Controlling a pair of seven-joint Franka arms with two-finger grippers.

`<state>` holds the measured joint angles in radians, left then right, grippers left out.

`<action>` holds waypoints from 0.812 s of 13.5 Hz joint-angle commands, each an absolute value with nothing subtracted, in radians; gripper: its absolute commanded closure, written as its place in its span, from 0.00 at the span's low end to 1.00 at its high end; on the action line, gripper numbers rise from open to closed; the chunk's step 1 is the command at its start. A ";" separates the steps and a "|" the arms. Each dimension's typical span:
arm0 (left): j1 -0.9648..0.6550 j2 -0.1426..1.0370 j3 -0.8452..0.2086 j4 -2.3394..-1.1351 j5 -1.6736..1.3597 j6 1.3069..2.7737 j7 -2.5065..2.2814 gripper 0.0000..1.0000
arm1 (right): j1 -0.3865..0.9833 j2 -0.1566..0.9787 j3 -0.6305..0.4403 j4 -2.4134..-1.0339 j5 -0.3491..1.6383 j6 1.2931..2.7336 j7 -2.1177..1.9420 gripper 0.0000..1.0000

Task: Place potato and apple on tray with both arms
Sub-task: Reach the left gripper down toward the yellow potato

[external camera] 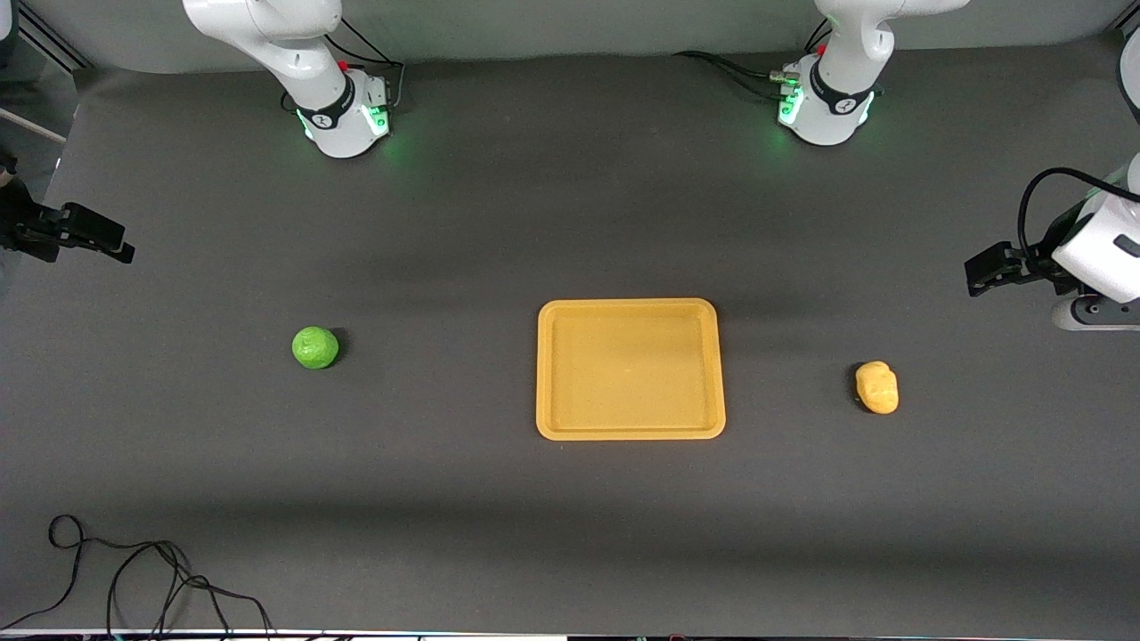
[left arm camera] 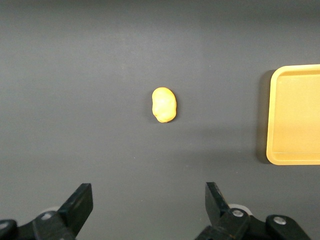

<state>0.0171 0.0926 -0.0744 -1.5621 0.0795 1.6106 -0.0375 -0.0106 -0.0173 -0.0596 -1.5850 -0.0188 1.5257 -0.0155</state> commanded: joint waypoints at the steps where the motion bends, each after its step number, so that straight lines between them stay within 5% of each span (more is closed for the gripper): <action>1: 0.026 0.097 -0.078 -1.566 0.068 1.615 -0.032 0.00 | -0.017 -0.025 -0.057 -1.578 0.006 1.509 -0.017 0.00; 11: 0.029 0.190 -0.075 -1.652 0.066 1.765 -0.049 0.00 | -0.017 -0.017 -0.057 -1.578 0.006 1.509 -0.023 0.00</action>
